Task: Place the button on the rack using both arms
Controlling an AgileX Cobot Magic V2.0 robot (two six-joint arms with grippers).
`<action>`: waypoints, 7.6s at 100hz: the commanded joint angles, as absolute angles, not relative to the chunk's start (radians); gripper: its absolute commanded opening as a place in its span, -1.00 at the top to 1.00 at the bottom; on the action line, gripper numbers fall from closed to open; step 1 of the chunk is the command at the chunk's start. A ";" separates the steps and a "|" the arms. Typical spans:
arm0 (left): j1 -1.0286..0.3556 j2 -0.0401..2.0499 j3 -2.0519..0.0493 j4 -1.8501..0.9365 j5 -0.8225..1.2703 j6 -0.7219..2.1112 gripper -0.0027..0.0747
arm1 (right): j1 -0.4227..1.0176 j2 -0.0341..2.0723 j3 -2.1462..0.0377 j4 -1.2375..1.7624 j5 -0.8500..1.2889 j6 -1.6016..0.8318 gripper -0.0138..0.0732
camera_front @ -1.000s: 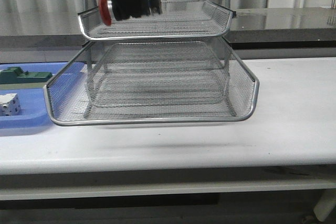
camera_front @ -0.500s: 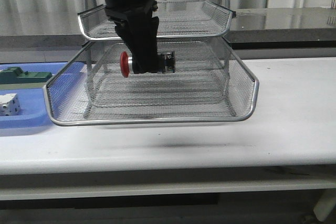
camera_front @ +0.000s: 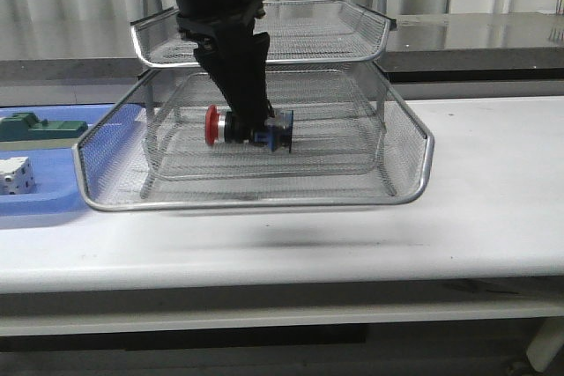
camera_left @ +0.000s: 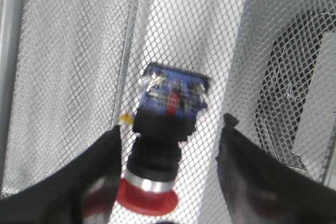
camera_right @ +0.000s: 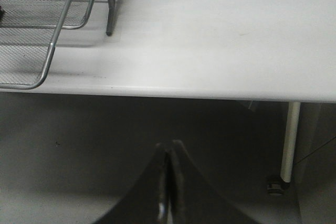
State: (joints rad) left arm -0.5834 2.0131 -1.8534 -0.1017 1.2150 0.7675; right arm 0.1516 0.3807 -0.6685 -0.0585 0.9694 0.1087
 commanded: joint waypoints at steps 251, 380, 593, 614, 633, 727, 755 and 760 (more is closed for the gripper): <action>-0.003 0.263 -0.327 -0.453 0.117 0.509 -0.17 | 0.151 0.385 -0.701 -0.070 0.913 0.107 0.85; -0.003 0.194 -0.279 -0.460 0.107 0.511 0.99 | 0.151 0.385 -0.701 -0.070 0.912 0.107 0.85; -0.003 0.194 -0.279 -0.460 0.107 0.511 0.99 | 0.635 1.492 -0.713 0.739 0.231 -0.093 0.84; -0.003 0.194 -0.279 -0.460 0.107 0.511 0.99 | 0.661 1.558 -0.764 0.741 0.192 -0.093 0.84; -0.003 0.194 -0.279 -0.460 0.107 0.511 0.99 | 0.661 1.620 -0.828 0.740 0.180 -0.094 0.84; -0.003 0.194 -0.279 -0.460 0.107 0.511 0.99 | 0.527 1.755 -1.083 0.679 0.072 -0.099 0.84; -0.003 0.194 -0.279 -0.460 0.107 0.511 0.99 | 0.495 1.757 -1.114 0.642 0.069 -0.099 0.84; -0.003 0.194 -0.279 -0.460 0.107 0.511 0.99 | 0.495 1.760 -1.116 0.642 0.069 -0.099 0.84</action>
State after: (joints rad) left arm -0.0043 0.1857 -0.2525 -0.4437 0.1855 0.5210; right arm 0.5024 1.7996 -1.0787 0.6520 0.1224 -0.0854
